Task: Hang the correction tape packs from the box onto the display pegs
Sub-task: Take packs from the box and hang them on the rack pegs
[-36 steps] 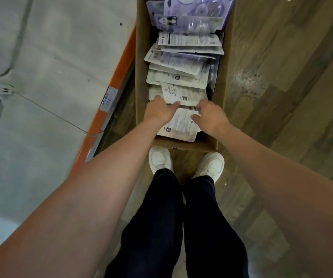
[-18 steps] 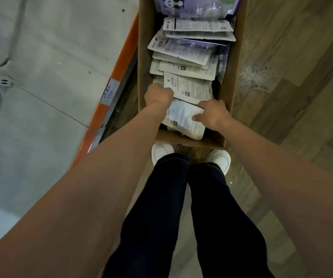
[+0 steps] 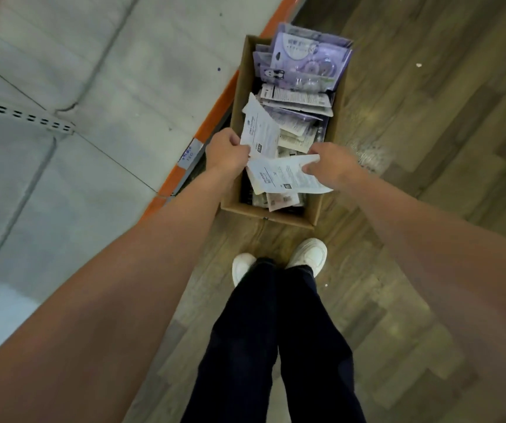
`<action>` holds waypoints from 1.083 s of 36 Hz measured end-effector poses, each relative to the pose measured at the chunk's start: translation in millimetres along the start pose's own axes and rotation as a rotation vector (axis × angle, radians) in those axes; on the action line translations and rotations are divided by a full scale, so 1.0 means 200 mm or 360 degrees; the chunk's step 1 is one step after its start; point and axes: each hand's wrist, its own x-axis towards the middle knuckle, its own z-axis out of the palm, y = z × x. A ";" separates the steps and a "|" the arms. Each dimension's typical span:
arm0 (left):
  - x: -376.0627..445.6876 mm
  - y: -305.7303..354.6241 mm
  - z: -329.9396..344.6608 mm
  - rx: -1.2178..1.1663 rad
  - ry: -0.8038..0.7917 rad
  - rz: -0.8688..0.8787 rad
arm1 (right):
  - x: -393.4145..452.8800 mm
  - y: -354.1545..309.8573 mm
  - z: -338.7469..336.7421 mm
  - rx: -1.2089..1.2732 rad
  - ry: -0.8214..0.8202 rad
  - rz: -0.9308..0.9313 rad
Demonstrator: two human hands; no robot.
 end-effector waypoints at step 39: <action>-1.31 0.68 -0.87 -0.1048 -0.0163 0.0074 | -1.60 -0.51 -0.56 0.1645 0.0420 -0.0144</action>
